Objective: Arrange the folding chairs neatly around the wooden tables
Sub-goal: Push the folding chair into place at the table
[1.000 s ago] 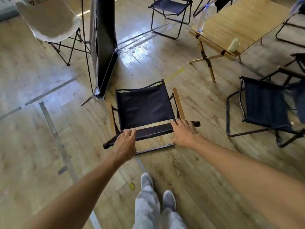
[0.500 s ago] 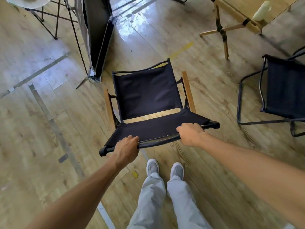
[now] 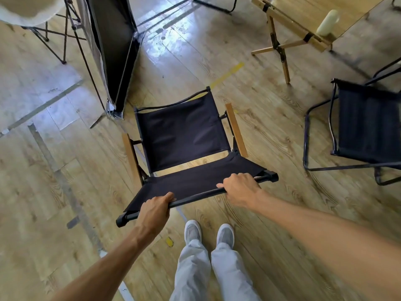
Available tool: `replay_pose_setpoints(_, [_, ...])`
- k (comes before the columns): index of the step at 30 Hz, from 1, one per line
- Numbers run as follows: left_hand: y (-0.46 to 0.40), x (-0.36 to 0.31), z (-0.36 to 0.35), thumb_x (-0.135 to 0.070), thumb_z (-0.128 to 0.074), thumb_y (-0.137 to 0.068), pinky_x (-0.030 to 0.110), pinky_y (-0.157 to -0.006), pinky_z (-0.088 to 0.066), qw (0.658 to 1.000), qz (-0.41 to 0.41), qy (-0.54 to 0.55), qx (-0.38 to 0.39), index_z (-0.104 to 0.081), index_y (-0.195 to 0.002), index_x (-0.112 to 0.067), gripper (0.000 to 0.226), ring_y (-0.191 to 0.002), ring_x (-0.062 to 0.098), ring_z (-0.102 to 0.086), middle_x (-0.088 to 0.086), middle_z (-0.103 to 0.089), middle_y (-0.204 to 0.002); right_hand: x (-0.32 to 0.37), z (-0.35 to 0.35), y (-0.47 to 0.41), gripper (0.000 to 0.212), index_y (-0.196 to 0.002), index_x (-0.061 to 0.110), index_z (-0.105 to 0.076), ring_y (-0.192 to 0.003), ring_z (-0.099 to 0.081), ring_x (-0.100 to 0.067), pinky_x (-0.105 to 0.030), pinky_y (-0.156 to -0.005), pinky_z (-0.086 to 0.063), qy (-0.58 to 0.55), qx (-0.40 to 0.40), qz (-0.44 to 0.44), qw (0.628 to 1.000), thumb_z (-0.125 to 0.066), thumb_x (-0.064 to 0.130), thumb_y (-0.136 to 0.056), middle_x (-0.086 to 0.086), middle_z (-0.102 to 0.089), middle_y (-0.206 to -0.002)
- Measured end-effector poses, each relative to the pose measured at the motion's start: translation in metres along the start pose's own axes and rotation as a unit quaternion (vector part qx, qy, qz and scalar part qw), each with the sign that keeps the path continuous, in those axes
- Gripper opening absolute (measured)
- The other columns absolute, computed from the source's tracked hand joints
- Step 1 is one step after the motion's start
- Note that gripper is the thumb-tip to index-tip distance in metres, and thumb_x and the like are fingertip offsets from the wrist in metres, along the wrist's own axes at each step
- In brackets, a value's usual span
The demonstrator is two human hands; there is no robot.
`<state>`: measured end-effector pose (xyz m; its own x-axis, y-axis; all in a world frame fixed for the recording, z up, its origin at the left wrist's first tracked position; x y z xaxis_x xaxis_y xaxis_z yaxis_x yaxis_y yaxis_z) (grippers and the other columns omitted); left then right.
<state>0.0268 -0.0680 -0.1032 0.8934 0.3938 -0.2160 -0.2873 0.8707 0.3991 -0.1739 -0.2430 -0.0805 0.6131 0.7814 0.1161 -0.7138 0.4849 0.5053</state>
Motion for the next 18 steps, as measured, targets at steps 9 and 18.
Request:
replay_pose_setpoints(9, [-0.036, 0.002, -0.024, -0.055, -0.049, -0.094, 0.035, -0.067, -0.052, 0.994, 0.076, 0.017, 0.072, -0.057, -0.104, -0.026, 0.031, -0.082, 0.015, -0.06, -0.005, -0.064, -0.094, -0.029, -0.025, -0.033, 0.038, -0.104, 0.014, -0.061, -0.099, -0.06, -0.026, -0.038, -0.074, -0.046, -0.082, 0.054, -0.059, 0.993, -0.053, 0.05, -0.095, -0.006, -0.064, -0.103])
replay_pose_setpoints(18, [-0.028, 0.011, 0.002, -0.079, -0.025, -0.086, 0.041, -0.08, -0.049, 0.974, 0.129, 0.11, 0.148, -0.06, -0.098, -0.014, 0.074, -0.091, 0.03, -0.062, 0.005, -0.064, -0.096, -0.052, -0.004, -0.039, 0.04, -0.102, 0.022, -0.061, -0.094, -0.059, -0.02, -0.037, -0.078, -0.049, -0.223, 0.136, -0.082, 0.962, -0.053, 0.059, -0.088, 0.004, -0.062, -0.1])
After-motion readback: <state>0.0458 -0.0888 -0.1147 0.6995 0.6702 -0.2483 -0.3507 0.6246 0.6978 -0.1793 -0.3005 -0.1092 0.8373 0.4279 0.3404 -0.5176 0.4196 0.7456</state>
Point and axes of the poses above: each hand's wrist, its own y-axis away from the middle knuckle, its own z-axis out of the back of the hand, x = y × z, the point moved 1 cm from there along -y, towards the middle knuckle
